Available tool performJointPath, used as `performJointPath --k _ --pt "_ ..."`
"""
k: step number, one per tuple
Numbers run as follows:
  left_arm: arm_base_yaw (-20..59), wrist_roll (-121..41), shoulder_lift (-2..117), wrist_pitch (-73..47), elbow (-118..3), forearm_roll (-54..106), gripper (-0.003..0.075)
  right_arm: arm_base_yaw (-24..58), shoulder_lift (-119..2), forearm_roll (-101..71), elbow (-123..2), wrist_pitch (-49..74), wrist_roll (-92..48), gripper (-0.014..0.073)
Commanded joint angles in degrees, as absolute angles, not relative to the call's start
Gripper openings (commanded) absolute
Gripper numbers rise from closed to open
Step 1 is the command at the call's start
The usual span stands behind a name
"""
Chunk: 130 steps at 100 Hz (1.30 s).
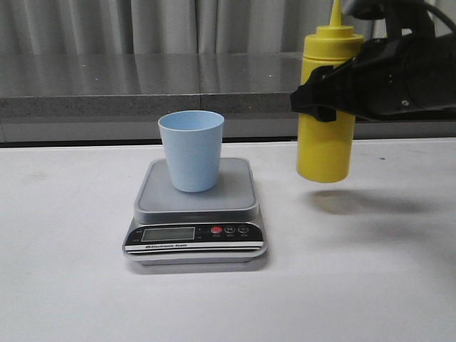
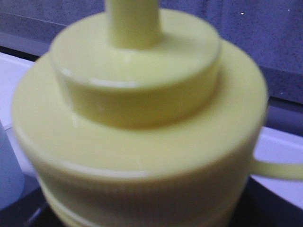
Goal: Pour seasoning into cup on scale with both arms
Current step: 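Turn the bottle upright and lower it back onto the table, then open the right gripper and withdraw it from the bottle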
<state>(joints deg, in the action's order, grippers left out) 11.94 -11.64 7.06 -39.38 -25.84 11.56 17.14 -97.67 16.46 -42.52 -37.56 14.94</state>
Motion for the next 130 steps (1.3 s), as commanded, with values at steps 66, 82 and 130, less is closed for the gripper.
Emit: performJointPath --k 66,82,130 --pt "11.79 -11.16 7.75 -35.31 -27.37 12.09 0.0011 16.7 -104.07 13.99 -43.34 -51.08 12.12 0.0524" --pt "11.79 -11.16 7.75 -35.31 -27.37 12.09 0.0011 16.7 -104.07 13.99 -43.28 -50.77 12.12 0.0636" --pt "11.79 -11.16 7.75 -35.31 -27.37 12.09 0.0011 16.7 -97.16 13.99 -35.93 -50.46 12.12 0.0634"
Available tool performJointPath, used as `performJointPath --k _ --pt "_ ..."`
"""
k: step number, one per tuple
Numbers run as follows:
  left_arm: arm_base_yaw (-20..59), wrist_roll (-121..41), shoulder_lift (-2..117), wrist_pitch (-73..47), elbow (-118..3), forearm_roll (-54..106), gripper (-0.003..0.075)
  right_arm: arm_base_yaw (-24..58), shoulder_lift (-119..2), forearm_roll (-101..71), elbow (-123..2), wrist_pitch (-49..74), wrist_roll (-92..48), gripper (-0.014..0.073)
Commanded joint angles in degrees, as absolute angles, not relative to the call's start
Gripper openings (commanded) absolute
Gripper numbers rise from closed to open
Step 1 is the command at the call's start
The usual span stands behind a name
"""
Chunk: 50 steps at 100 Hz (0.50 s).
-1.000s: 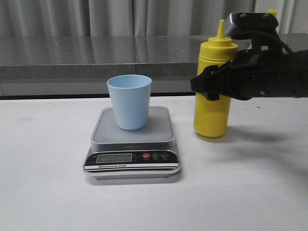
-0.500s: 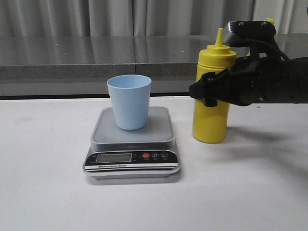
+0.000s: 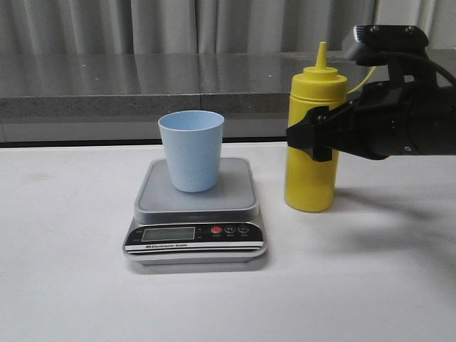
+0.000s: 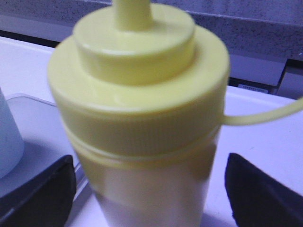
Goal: Pour seasoning into cup on scale with both arms
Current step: 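Open the right gripper and withdraw it from the bottle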
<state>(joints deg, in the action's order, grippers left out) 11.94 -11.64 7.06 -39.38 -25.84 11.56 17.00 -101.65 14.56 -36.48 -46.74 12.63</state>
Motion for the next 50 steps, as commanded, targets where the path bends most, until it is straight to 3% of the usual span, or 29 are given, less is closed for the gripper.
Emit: performJointPath --k 1,22,30,41,50 --pt "11.79 -11.16 7.75 -35.31 -27.37 12.09 0.0011 16.7 -96.79 13.99 -35.62 -50.22 12.12 0.0634" --pt "11.79 -11.16 7.75 -35.31 -27.37 12.09 0.0011 16.7 -88.69 13.78 -31.49 -46.58 12.12 0.0628" --pt "11.79 -11.16 7.75 -35.31 -27.37 12.09 0.0011 16.7 -85.28 13.72 -30.31 -44.29 12.12 0.0582" --pt "11.79 -11.16 7.75 -35.31 -27.37 12.09 0.0011 16.7 -79.85 13.72 -28.99 -40.26 12.12 0.0432" --pt "11.79 -11.16 7.75 -35.31 -27.37 12.09 0.0011 16.7 -75.43 13.72 -28.65 -37.29 12.55 0.0253"
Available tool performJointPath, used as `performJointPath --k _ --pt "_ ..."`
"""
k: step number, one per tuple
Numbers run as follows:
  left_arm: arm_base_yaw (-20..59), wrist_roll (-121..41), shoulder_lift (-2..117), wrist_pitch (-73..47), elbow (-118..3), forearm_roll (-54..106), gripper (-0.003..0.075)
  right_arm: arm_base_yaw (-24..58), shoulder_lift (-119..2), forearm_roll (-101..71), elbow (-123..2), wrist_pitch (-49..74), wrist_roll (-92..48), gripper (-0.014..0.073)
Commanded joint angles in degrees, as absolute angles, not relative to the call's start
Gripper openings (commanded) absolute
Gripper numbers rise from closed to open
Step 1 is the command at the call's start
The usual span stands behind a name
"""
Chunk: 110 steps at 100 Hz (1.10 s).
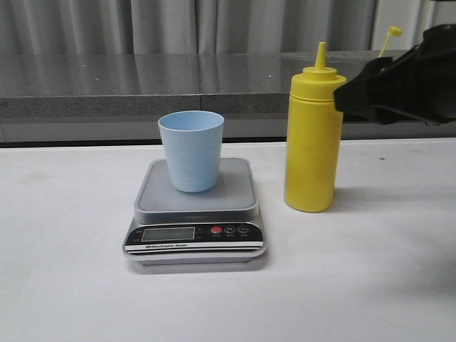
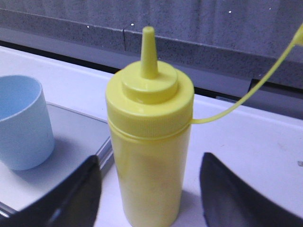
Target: Pour seasoning into cup on scale with both arms
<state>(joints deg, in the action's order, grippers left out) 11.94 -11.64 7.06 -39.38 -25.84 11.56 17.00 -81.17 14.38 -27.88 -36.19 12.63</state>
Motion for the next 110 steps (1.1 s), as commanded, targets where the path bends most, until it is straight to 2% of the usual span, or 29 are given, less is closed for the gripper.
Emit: performJointPath --k 1,16,25,49,71,110 --pt "11.79 -11.16 7.75 -35.31 -27.37 12.09 0.0011 16.7 -74.75 13.72 -28.65 -37.09 12.78 0.024" --pt "11.79 -11.16 7.75 -35.31 -27.37 12.09 0.0011 16.7 -67.2 13.77 -28.65 -31.6 13.22 0.0009" --pt "11.79 -11.16 7.75 -35.31 -27.37 12.09 0.0011 16.7 -62.59 13.77 -28.65 -26.07 13.22 -0.0072" --pt "11.79 -11.16 7.75 -35.31 -27.37 12.09 0.0011 16.7 -53.29 13.77 -28.65 -13.66 13.22 -0.0068" --pt "11.79 -11.16 7.75 -35.31 -27.37 12.09 0.0011 16.7 -47.12 13.72 -28.65 3.76 13.22 -0.0068" --pt "11.79 -11.16 7.75 -35.31 -27.37 12.09 0.0011 16.7 -34.95 16.26 -27.91 3.36 13.22 -0.0068"
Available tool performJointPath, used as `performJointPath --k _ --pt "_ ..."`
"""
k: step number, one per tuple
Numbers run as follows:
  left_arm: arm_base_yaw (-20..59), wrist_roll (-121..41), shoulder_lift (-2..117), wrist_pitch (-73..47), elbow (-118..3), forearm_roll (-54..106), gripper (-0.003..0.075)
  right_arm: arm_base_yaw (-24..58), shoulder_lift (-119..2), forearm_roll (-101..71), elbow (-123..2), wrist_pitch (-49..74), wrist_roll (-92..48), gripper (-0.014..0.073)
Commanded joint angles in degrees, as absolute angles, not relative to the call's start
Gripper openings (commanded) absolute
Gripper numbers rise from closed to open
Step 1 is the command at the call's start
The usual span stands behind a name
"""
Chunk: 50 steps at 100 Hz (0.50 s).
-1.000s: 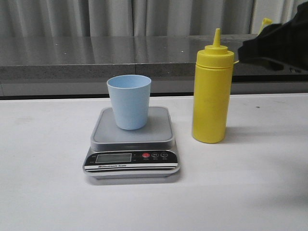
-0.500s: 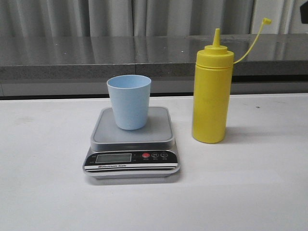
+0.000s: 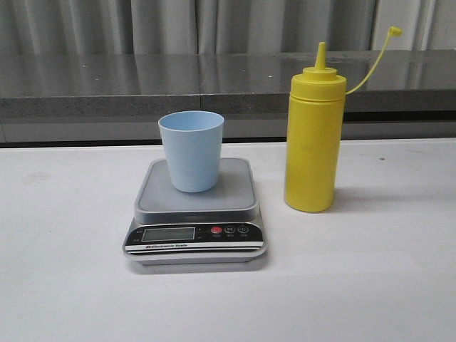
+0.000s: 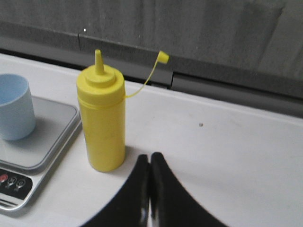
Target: Pour seasoning into cup on scale with both arms
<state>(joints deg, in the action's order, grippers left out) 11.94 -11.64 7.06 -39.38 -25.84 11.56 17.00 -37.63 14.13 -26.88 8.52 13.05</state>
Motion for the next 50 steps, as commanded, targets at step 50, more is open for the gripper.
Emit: performJointPath --k 50 --pt "11.79 -11.16 7.75 -35.31 -27.37 12.09 0.0011 6.24 -15.1 12.24 -11.92 -7.05 10.98 -0.0068"
